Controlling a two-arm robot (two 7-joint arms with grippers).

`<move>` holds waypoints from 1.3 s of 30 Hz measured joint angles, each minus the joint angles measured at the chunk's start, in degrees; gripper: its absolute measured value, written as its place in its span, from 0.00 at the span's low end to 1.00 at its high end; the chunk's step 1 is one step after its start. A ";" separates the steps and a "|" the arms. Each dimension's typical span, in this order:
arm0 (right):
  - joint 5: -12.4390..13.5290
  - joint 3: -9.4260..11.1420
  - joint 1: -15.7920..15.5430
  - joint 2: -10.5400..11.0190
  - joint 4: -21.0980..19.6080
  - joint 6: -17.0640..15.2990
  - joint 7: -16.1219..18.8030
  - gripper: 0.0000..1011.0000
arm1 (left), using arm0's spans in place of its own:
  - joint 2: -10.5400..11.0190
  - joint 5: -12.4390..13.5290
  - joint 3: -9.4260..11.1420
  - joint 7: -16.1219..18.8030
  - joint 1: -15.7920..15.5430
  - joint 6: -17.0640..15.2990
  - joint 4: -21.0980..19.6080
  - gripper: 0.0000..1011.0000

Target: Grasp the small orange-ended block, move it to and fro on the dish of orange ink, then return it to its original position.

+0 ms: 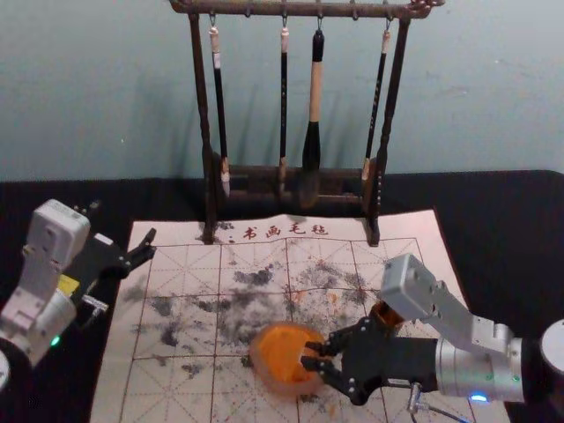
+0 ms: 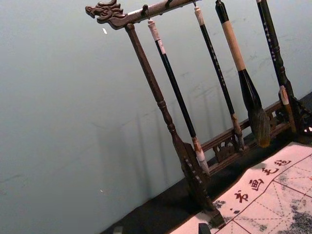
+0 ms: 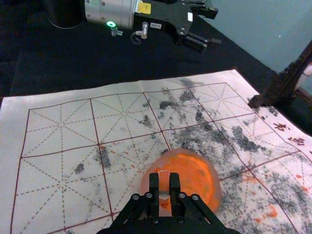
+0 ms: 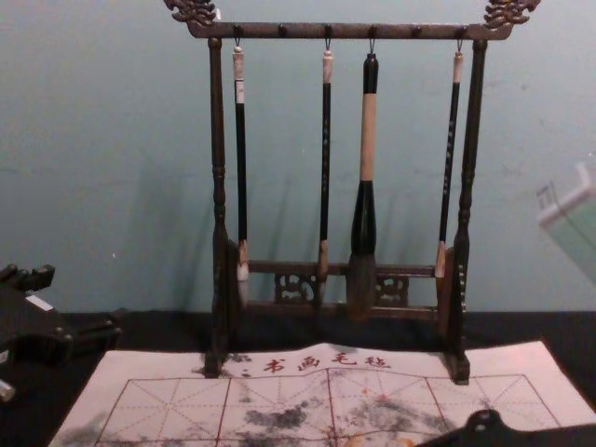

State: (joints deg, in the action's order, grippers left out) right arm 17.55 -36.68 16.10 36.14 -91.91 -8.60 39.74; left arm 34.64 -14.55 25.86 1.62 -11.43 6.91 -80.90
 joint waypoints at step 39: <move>-2.90 -0.01 3.53 -1.99 3.20 -4.12 -2.78 0.08 | 0.00 0.00 0.00 0.00 0.00 0.00 0.00 0.99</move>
State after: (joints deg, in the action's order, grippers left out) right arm 14.65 -36.69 19.63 34.15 -88.71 -12.73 36.97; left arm 34.65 -14.55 25.86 1.62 -11.43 6.91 -80.90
